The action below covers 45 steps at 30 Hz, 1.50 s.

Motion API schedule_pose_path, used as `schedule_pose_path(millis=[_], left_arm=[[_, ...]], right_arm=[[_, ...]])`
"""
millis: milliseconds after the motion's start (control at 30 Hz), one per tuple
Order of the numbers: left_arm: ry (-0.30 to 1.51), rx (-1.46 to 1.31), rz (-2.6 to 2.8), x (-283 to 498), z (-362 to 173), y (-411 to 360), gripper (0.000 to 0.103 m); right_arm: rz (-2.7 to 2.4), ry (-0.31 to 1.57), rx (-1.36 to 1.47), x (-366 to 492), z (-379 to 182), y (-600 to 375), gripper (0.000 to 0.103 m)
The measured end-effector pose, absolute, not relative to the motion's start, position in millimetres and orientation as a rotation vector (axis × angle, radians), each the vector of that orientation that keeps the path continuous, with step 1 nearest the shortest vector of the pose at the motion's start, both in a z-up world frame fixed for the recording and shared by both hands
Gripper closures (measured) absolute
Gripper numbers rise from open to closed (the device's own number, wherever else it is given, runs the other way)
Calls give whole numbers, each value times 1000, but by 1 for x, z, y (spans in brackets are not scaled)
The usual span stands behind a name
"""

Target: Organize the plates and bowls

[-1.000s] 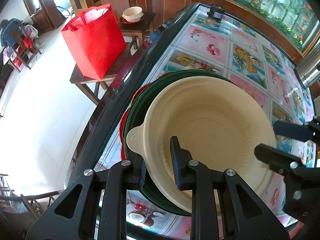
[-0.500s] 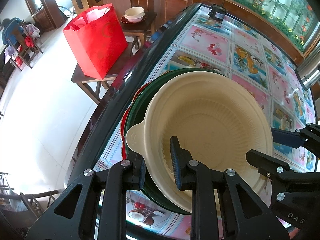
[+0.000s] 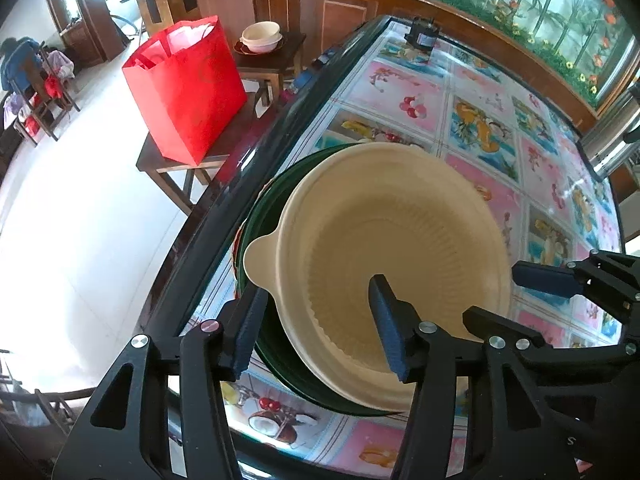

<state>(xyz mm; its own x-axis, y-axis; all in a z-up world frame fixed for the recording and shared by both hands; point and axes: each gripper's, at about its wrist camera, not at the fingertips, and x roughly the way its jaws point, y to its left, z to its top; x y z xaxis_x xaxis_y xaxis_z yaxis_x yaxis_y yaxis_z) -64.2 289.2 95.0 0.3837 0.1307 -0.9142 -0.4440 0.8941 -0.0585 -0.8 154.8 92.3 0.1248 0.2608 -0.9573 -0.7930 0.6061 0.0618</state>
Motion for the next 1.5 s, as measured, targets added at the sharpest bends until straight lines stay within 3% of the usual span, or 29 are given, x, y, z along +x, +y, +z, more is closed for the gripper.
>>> schedule_pose_path(millis=[167,700,1500], left_arm=[[1090,-330,373,-68,105,288,41],[1024,-218,471,-83,126,280,41],[1009,-193,508,-105,129,274,41]], right_arm=[[818,1198,-520,-2,98,150,45],[734,1072,-362,-16,119,134,32],[711,952,-340,-40,129,130,26]])
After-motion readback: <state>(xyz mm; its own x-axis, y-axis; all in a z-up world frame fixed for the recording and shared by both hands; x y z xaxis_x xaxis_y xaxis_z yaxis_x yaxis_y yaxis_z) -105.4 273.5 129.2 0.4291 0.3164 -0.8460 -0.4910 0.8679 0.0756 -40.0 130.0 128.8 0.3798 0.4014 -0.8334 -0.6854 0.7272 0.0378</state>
